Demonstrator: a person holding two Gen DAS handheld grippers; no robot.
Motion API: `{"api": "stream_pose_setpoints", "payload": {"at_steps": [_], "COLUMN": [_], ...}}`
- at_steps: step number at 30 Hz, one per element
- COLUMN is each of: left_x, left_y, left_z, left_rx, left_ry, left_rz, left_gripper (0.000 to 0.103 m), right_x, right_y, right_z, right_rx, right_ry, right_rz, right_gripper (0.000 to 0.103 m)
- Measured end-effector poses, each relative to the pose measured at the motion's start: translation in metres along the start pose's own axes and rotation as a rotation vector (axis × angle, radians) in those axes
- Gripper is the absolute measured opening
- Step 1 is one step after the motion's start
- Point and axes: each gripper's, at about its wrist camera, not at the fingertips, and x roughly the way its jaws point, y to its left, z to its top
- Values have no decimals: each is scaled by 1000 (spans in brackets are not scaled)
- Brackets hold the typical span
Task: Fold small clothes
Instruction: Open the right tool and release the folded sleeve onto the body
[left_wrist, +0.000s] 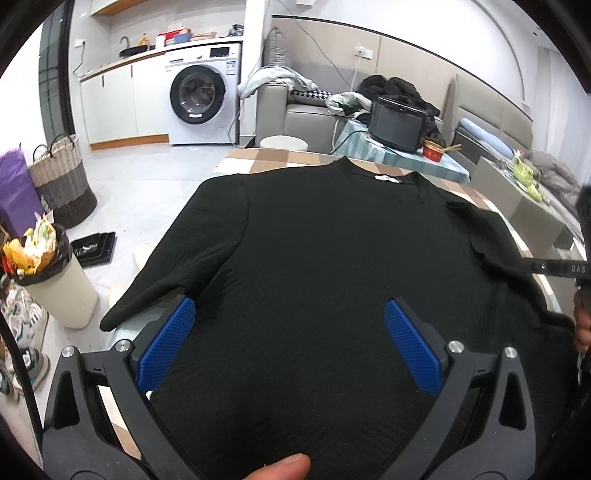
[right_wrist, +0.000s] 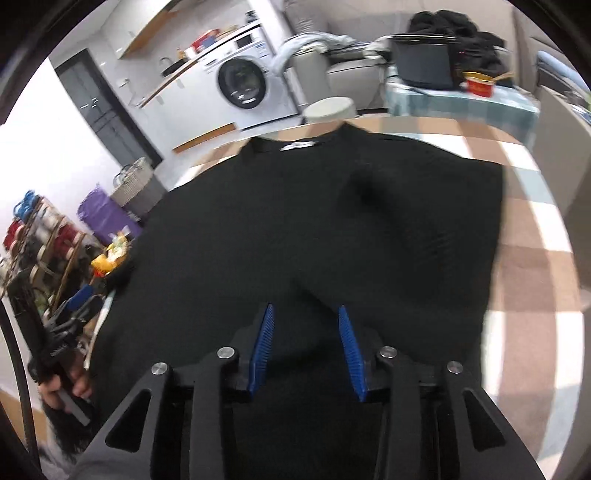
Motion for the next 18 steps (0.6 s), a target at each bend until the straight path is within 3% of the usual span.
{"api": "stream_pose_setpoints", "payload": {"at_steps": [4,12,15,16,18], "left_x": [3,1,4,9,11], "left_y": [17,34,39,37,44], "left_z": [1,-2,-4,-2,-3], "left_rx": [-42,-62,-77,-83,-106], "left_ry": [9,19,39,44,54], "left_rz": [31,51,49,50,50], "left_gripper": [102,102,102,102,102], "right_x": [-2,32,44,46,48], "right_y": [-10,26,30,30,27], "right_z": [-2,-11,-10,-10,-9], "right_rx": [37,-117,-144,-145,-141], "right_ry": [-21,-14,-12,-21,-37], "right_rz": [-50,-121,-155,-159,-165], "right_gripper": [47,59,57,52,11]}}
